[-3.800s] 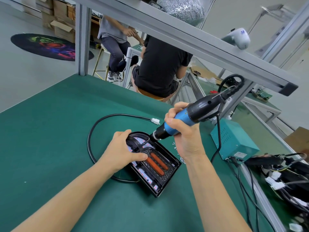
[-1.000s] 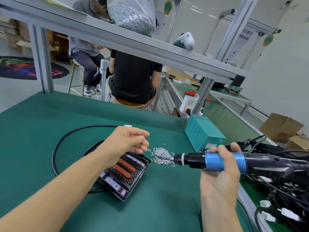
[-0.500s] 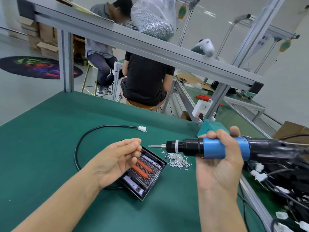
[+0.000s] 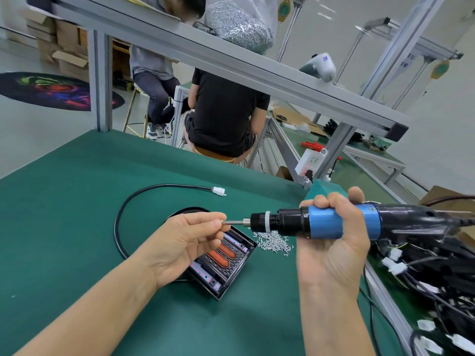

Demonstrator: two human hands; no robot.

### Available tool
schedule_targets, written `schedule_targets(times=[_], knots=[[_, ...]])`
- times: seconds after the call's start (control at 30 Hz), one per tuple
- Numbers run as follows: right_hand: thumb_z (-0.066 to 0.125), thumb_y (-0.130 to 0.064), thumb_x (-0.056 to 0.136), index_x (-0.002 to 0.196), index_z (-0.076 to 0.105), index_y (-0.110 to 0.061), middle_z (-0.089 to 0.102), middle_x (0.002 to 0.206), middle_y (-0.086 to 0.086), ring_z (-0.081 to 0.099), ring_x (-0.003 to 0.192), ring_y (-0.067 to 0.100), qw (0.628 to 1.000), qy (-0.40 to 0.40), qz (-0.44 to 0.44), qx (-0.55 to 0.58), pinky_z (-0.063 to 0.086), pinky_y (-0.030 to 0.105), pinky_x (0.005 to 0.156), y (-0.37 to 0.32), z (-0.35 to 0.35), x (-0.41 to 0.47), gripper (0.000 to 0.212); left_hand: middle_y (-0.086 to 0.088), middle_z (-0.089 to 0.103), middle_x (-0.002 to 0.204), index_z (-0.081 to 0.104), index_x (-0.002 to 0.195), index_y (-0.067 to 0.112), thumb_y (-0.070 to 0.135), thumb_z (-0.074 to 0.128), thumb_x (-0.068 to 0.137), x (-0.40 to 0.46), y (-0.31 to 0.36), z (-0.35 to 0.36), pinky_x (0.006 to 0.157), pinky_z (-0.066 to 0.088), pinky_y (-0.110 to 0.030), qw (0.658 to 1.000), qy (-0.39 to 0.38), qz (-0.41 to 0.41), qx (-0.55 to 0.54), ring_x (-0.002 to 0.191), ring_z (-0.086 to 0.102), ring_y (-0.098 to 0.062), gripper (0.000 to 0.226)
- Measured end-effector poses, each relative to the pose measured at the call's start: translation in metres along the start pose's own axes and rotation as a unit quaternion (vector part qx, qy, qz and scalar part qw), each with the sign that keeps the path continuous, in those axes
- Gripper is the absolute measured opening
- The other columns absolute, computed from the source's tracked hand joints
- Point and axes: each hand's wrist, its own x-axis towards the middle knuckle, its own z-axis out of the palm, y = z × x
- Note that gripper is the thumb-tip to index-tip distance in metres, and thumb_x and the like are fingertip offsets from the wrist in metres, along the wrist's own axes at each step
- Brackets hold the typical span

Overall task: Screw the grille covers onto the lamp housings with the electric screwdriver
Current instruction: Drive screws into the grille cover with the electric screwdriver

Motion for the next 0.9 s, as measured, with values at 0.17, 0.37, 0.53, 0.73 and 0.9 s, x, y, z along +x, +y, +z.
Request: schedule_targets(times=[0.17,0.37,0.53,0.73,0.9], knots=[[0.055,0.002,0.082,0.093,0.058,-0.024,0.056,0.067,-0.006,0.058,0.060,0.009,1.000,-0.001,-0.004,-0.002,0.053,0.023,0.069,-0.001,-0.003,0.001,0.028,-0.011,0.070,0.076,0.077,0.080,0.005,0.004,0.066,0.069,0.000,-0.004,0.000,0.053,0.054,-0.021,1.000,-0.008,-0.003,0.005,0.060,0.063,-0.012,0.016],[0.055,0.002,0.080,0.095,0.058,-0.023,0.056,0.067,-0.005,0.057,0.059,0.008,1.000,-0.003,-0.003,0.004,0.053,0.023,0.068,0.000,-0.008,0.004,0.028,-0.011,0.069,0.073,0.077,0.078,0.006,0.005,0.068,0.066,0.003,-0.008,0.000,0.053,0.054,-0.021,1.000,-0.010,0.003,0.023,0.058,0.062,-0.013,0.015],[0.057,0.001,0.079,0.096,0.058,-0.023,0.056,0.067,-0.005,0.057,0.060,0.009,1.000,0.001,-0.011,-0.015,0.053,0.024,0.070,0.001,-0.016,0.010,0.029,-0.014,0.071,0.073,0.075,0.078,0.004,0.002,0.072,0.069,0.010,-0.004,0.004,0.053,0.052,-0.020,0.985,0.017,0.061,0.159,0.058,0.061,-0.017,0.010],[0.060,-0.003,0.074,0.105,0.051,-0.021,0.054,0.064,-0.004,0.054,0.061,0.012,0.991,0.032,-0.062,-0.117,0.049,0.024,0.066,0.008,-0.034,0.021,0.037,0.003,0.072,0.072,0.072,0.075,0.021,0.014,0.069,0.084,0.020,-0.009,0.001,0.067,0.053,-0.025,0.859,0.066,0.166,0.480,0.060,0.064,-0.008,0.012],[0.062,-0.003,0.072,0.101,0.050,-0.017,0.055,0.066,-0.001,0.054,0.061,0.015,0.979,0.043,-0.075,-0.184,0.048,0.023,0.062,0.023,-0.050,0.023,0.035,-0.007,0.064,0.070,0.067,0.077,0.005,-0.002,0.064,0.086,0.027,-0.026,0.009,0.051,0.057,-0.048,0.884,0.056,0.160,0.436,0.058,0.070,-0.025,0.011]])
